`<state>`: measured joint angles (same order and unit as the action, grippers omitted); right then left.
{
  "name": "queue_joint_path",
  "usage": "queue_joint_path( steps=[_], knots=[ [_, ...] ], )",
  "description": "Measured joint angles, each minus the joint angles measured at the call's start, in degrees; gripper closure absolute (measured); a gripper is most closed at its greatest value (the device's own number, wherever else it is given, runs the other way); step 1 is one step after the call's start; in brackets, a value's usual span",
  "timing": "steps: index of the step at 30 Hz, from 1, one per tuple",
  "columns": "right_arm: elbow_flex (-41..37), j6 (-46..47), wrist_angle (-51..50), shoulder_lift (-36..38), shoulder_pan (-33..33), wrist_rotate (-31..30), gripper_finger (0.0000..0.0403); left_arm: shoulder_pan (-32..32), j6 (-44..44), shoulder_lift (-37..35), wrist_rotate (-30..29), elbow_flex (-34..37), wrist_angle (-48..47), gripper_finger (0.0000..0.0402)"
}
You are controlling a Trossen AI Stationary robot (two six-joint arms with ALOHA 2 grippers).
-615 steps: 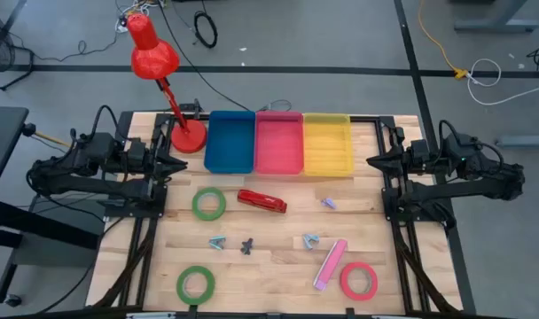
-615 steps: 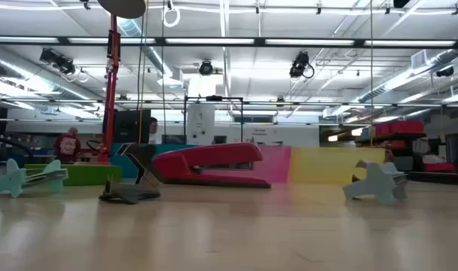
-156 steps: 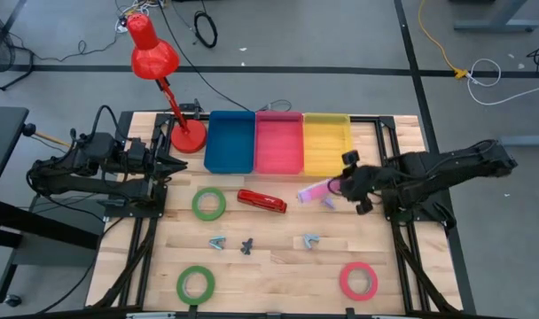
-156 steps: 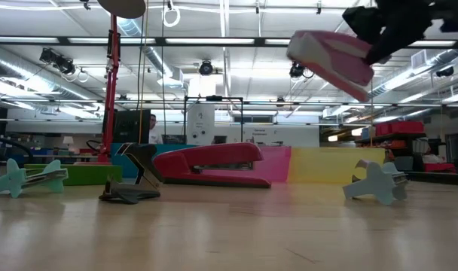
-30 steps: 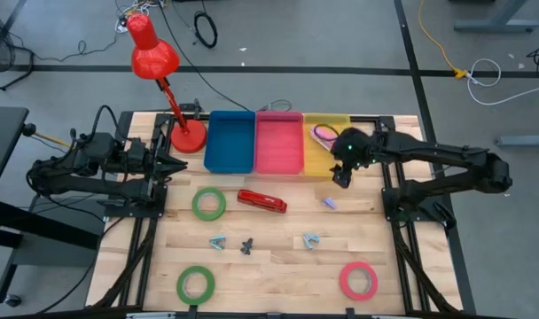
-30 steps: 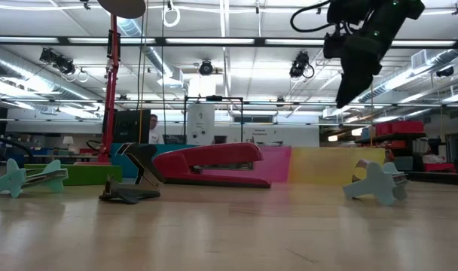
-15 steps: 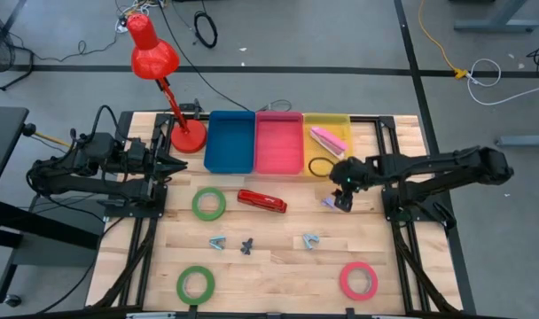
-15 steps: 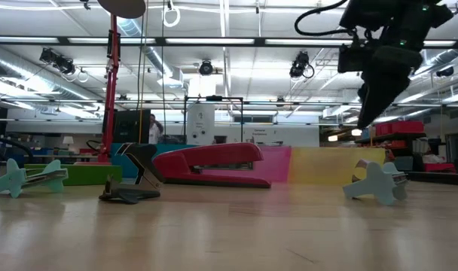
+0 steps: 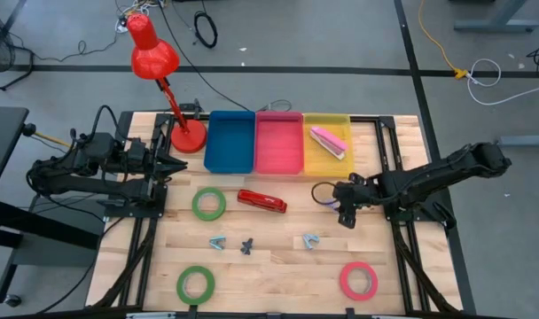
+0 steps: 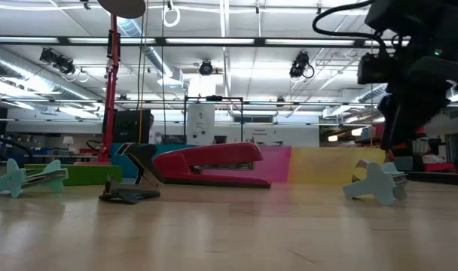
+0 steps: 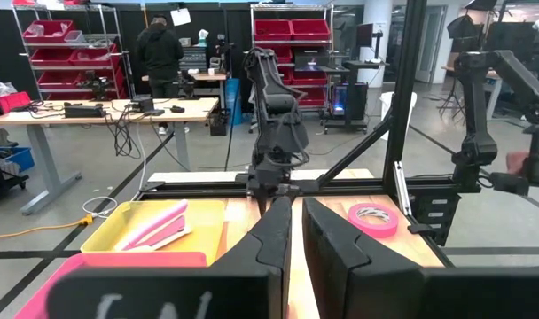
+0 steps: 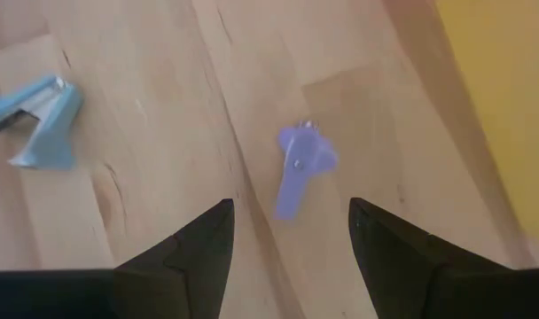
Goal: Pick and place Stapler, Stapler remover, tape
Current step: Put the purple staple remover into the red bin
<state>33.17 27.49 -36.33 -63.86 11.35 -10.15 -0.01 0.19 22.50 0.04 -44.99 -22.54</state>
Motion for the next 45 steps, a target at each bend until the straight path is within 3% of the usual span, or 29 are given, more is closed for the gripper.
queue_joint_path(
  steps=[9,23,29,45],
  knots=[
    [-6.3,1.2,10.1,0.0,2.8,-1.7,0.0181,0.0,0.0,0.0,0.0,0.0,0.0,0.0367],
    [-10.6,1.3,16.8,0.0,2.7,-4.5,0.0181,0.0,0.0,0.0,0.0,0.0,0.0,0.0367],
    [-10.6,0.0,17.4,0.0,2.7,-7.3,0.0181,0.0,0.0,0.0,0.0,0.0,0.0,0.0367],
    [-10.6,-0.5,17.6,-1.4,2.7,-7.6,0.0181,0.0,0.0,0.0,0.0,0.0,0.0,0.0367]
  ],
)
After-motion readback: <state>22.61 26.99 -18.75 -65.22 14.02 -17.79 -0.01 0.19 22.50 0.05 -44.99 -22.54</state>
